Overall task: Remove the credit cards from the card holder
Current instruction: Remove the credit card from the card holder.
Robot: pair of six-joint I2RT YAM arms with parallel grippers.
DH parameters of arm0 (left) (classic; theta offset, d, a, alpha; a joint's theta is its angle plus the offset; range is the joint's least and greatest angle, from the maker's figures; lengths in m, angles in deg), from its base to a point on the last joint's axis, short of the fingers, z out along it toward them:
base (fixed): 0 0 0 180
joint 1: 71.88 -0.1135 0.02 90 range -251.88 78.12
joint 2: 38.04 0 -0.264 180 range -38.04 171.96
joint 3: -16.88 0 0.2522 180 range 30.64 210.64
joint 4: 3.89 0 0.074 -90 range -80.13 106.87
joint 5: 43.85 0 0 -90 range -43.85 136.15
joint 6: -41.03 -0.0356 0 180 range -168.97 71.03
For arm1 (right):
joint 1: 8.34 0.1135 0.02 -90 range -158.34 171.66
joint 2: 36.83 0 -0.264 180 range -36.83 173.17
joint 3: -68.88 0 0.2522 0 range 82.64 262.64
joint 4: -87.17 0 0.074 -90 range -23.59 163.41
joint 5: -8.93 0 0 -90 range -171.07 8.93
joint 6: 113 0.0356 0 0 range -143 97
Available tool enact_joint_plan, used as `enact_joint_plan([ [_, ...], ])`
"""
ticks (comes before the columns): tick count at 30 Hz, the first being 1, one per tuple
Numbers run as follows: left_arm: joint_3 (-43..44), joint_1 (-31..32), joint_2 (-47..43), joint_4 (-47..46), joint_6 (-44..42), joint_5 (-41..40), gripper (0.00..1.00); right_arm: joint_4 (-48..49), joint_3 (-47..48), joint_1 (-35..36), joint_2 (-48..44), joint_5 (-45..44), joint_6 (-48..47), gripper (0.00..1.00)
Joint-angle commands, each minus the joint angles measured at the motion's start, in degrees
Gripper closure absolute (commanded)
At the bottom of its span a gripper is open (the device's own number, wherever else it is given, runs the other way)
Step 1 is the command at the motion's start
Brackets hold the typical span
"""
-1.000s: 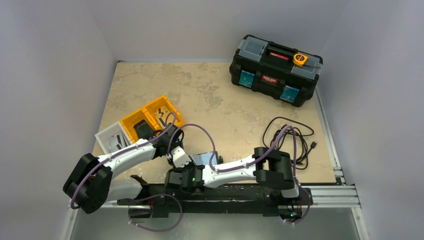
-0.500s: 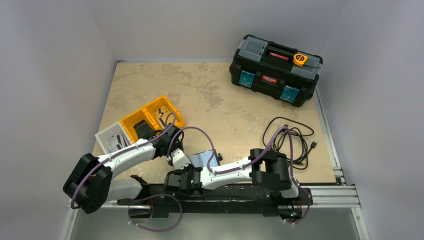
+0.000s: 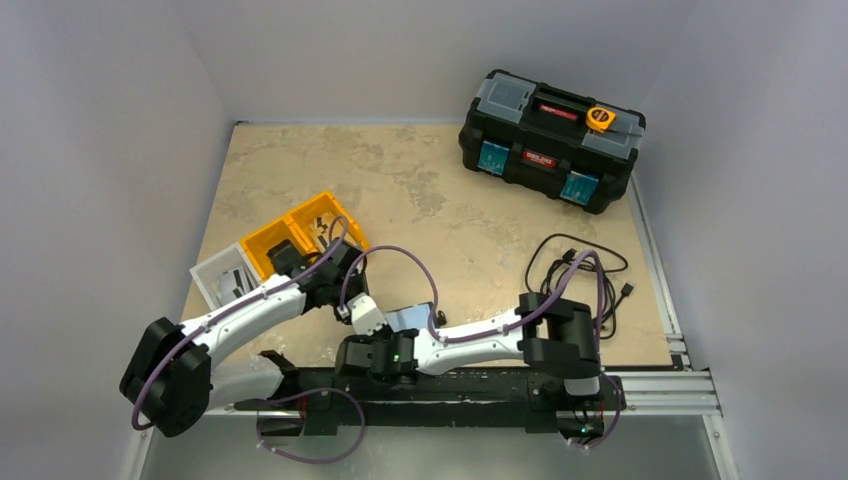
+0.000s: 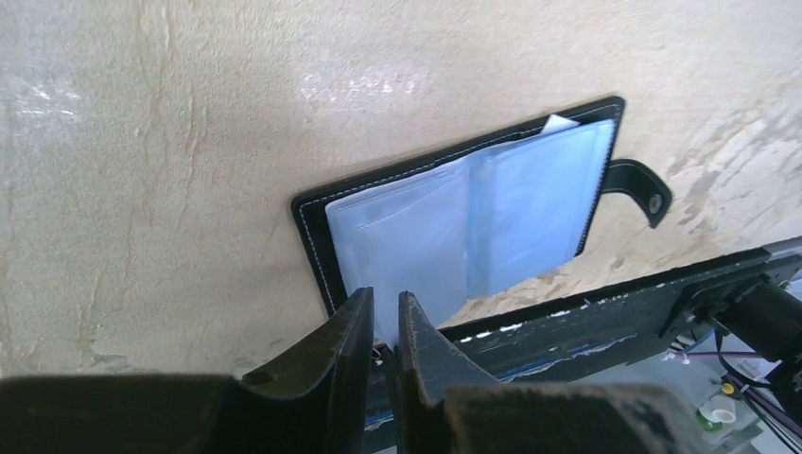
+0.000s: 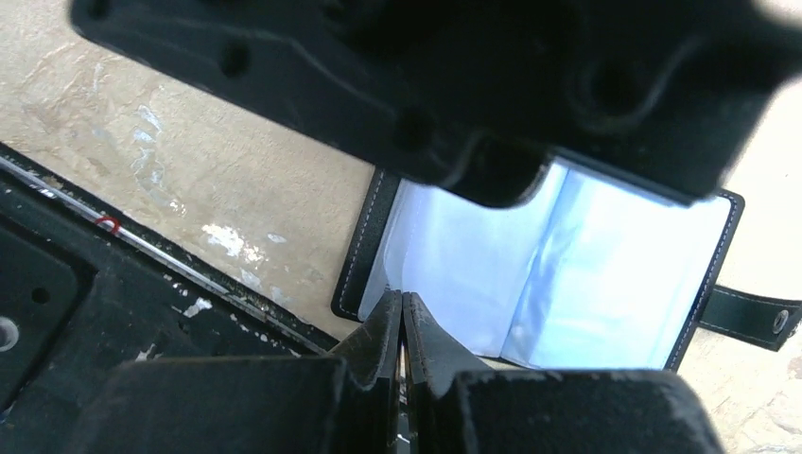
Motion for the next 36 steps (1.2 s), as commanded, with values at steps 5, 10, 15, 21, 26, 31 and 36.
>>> enact_joint_plan([
  [5,5.18,0.10,-4.49,5.31,-1.80,-3.79,0.73,5.17,-5.58,-3.54,-8.70,4.74,2.86,1.00],
  [10,5.57,0.01,-7.37,8.06,-1.32,-6.32,0.68,8.42,-11.44,-6.54,-13.94,7.82,6.28,1.00],
  [15,4.62,0.04,-8.63,8.29,-1.22,-6.73,0.74,11.02,-18.16,-9.73,-20.26,9.64,10.71,1.00],
  [21,2.01,0.47,-5.90,3.08,-0.58,-3.05,0.88,11.69,-24.31,-11.45,-26.94,9.57,15.89,1.00],
  [26,2.75,2.40,-1.42,-1.00,0.14,-1.28,0.94,11.86,-29.08,-12.26,-30.49,9.74,19.10,1.00],
  [31,5.53,5.35,5.32,-4.75,1.27,-0.45,0.96,11.19,-31.48,-12.61,-32.02,9.90,21.17,1.00],
  [36,8.32,8.75,11.77,-8.58,3.22,0.61,0.96,8.95,-32.05,-13.14,-33.58,9.09,22.32,0.97],
])
